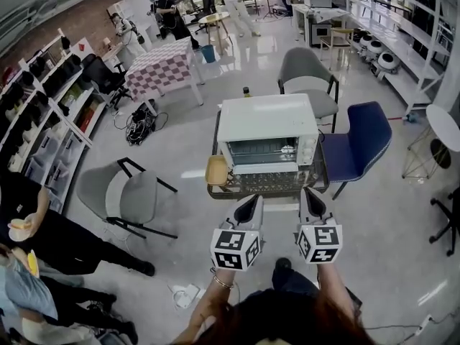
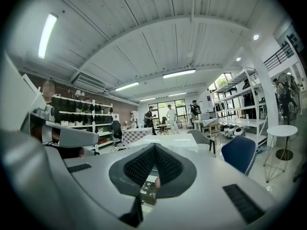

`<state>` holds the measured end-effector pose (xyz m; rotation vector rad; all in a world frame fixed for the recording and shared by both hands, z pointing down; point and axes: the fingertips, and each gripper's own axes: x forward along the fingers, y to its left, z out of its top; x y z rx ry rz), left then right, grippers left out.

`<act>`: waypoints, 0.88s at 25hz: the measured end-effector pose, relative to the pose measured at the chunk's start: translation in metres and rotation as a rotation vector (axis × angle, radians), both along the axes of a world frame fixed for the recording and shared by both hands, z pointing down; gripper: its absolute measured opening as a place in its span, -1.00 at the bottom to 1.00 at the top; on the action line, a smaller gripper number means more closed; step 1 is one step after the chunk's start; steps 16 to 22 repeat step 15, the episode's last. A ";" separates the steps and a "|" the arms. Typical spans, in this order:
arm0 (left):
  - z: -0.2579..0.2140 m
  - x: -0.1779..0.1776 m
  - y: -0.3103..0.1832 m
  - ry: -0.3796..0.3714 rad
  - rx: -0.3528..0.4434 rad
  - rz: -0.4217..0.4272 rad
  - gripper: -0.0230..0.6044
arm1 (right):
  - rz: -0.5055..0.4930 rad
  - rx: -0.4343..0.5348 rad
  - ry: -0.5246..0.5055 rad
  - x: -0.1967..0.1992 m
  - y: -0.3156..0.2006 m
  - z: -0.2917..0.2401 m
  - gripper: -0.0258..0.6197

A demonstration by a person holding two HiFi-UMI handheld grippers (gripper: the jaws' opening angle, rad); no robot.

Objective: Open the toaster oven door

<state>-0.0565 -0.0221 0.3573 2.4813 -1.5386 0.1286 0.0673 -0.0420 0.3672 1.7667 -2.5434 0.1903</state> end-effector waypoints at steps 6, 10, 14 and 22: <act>0.008 0.002 -0.002 -0.009 -0.010 -0.001 -0.88 | 0.001 -0.015 -0.009 0.002 -0.003 0.010 -0.92; 0.013 0.004 -0.005 -0.014 -0.019 0.002 -0.88 | 0.000 -0.025 -0.019 0.004 -0.007 0.015 -0.92; 0.018 0.006 -0.011 -0.014 -0.026 -0.001 -0.88 | 0.003 -0.030 -0.022 0.008 -0.014 0.018 -0.92; 0.020 0.007 -0.012 -0.014 -0.029 -0.002 -0.88 | 0.004 -0.032 -0.023 0.009 -0.016 0.019 -0.92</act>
